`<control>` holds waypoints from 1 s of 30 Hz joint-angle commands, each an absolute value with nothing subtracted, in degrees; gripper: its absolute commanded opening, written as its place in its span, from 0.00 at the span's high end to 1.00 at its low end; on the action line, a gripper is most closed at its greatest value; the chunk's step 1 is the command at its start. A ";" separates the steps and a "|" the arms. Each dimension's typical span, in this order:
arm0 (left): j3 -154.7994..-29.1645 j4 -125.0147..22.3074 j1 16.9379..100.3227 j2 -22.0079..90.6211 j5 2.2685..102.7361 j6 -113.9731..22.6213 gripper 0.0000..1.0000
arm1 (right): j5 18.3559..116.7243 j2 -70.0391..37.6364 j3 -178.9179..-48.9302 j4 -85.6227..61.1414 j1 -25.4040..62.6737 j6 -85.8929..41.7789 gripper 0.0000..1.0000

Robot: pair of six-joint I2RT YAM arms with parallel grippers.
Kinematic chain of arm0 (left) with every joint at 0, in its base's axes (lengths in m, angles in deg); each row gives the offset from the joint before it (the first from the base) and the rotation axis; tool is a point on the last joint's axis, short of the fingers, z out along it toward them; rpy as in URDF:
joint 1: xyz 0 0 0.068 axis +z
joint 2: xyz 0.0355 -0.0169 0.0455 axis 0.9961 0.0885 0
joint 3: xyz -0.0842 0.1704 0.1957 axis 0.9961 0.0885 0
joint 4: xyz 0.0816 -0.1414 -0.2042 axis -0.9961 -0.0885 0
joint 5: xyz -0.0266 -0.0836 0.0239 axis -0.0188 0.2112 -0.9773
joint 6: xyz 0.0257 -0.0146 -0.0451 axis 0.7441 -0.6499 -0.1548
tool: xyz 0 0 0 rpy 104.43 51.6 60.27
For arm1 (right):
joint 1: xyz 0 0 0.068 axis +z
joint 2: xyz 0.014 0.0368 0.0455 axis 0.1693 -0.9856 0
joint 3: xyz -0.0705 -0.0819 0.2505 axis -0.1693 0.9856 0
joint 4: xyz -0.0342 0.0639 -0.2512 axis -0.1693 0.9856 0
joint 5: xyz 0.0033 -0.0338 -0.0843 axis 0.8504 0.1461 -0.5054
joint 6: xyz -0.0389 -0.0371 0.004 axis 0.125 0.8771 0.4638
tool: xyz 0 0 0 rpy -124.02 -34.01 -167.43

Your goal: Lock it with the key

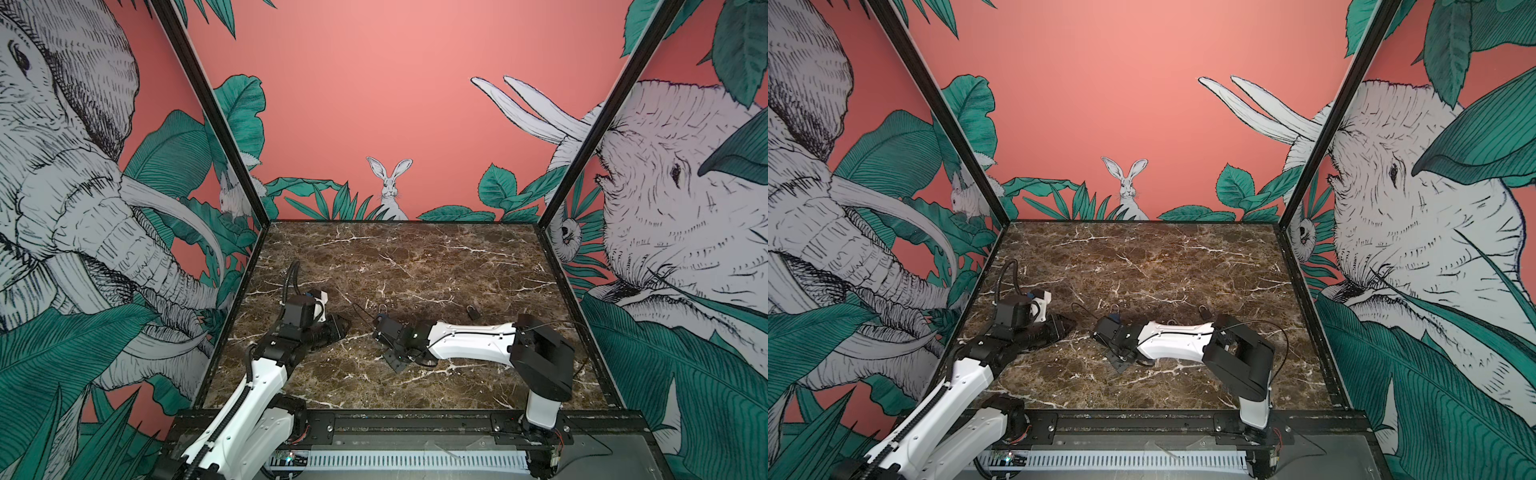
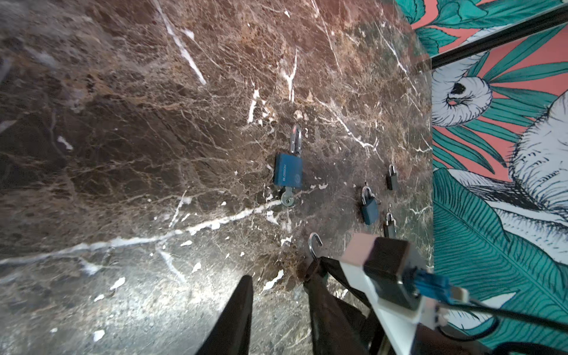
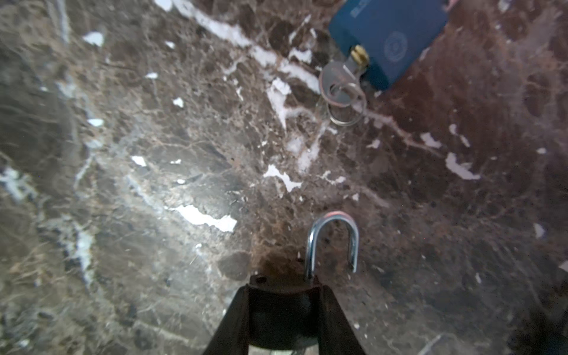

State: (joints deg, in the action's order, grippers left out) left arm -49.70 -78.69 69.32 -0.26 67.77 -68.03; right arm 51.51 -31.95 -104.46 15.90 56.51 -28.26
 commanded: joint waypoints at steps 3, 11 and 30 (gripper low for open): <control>-49.81 -72.53 68.32 1.73 75.20 -68.60 0.67 | 53.41 -24.04 -104.98 16.49 55.49 -27.00 0.90; -51.04 -61.07 58.84 8.01 76.64 -71.50 0.63 | 53.45 -18.30 -105.74 18.92 54.94 -25.69 0.89; -55.35 -49.70 51.66 21.91 77.14 -73.73 0.65 | 52.89 -16.60 -106.88 19.71 54.92 -25.56 0.90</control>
State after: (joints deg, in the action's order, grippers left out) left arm -53.78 -52.46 52.21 21.59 76.67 -73.12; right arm 53.54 -17.98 -104.61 19.79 55.07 -26.27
